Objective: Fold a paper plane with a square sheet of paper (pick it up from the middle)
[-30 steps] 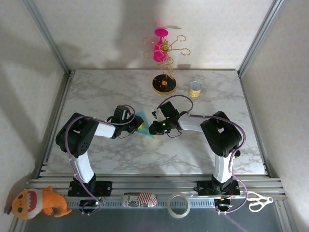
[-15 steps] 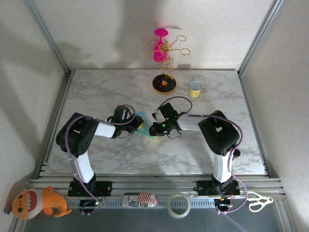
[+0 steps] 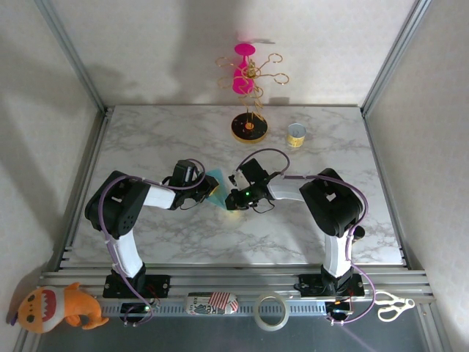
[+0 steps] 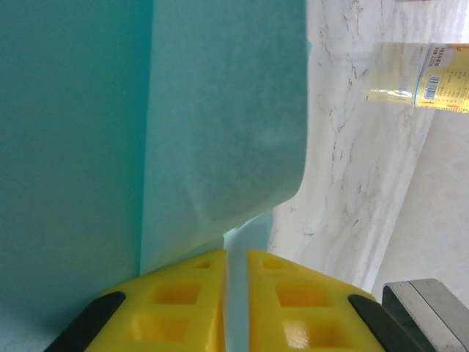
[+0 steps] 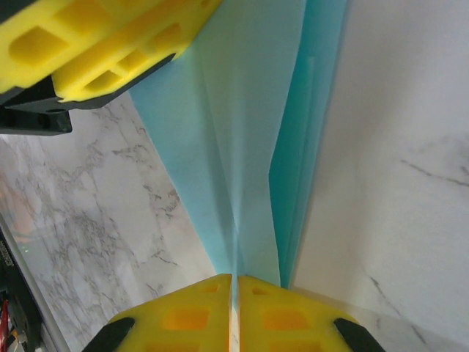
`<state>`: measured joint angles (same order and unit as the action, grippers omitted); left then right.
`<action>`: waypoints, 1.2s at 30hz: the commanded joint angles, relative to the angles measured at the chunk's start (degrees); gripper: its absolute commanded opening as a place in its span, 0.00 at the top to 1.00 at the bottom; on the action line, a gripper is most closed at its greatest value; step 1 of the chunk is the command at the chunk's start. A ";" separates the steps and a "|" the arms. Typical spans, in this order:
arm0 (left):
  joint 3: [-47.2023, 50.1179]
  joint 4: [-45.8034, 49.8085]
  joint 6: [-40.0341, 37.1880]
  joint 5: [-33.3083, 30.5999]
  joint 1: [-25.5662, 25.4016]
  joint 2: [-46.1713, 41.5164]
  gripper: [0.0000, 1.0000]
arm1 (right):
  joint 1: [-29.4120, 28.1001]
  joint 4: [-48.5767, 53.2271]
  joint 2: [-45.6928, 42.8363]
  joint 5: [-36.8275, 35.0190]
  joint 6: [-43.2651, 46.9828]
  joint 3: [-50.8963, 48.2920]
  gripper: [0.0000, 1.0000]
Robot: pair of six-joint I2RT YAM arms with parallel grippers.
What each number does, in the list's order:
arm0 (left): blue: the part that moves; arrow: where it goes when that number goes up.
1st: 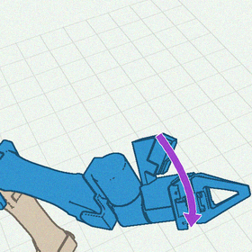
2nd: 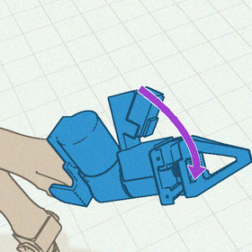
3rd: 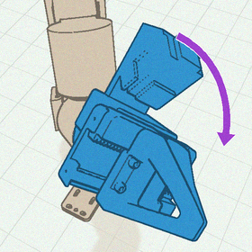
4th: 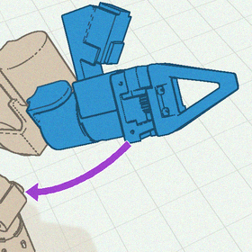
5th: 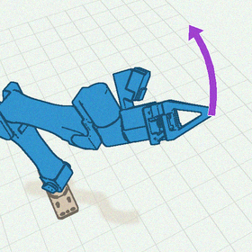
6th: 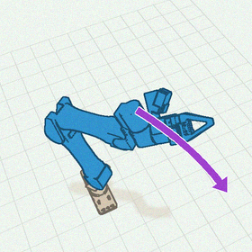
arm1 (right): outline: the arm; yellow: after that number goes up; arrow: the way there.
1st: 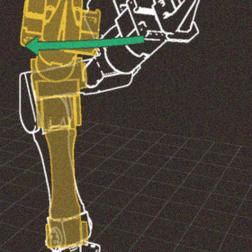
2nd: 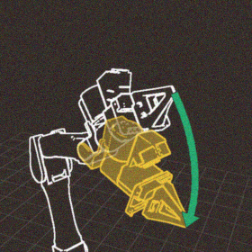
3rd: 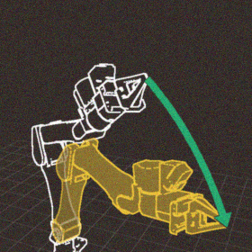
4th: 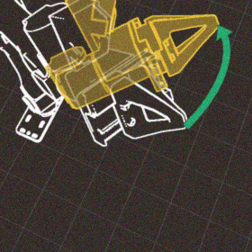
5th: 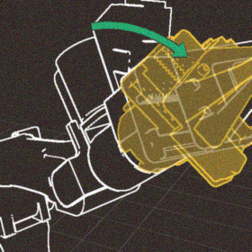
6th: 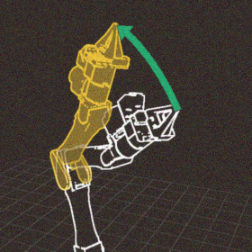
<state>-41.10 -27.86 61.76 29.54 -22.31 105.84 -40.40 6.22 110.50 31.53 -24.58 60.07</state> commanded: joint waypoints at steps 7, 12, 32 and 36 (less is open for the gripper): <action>3.13 12.92 -0.23 -6.98 0.17 5.41 0.85 | -0.91 7.72 -1.18 -0.54 3.10 -3.46 0.88; 3.04 12.92 -0.15 -6.95 0.29 5.42 0.85 | -0.92 9.30 -3.10 -1.12 3.98 -5.84 0.88; 2.08 11.33 -0.58 -3.88 -0.11 3.86 0.85 | -2.68 2.26 -4.18 -8.69 0.54 3.19 0.88; 1.77 11.27 -0.54 -3.53 -0.27 3.25 0.85 | -2.72 2.29 -1.81 -9.55 0.09 4.38 0.89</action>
<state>-41.21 -27.79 61.76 29.69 -22.31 105.80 -42.81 7.97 106.94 23.51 -23.66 62.70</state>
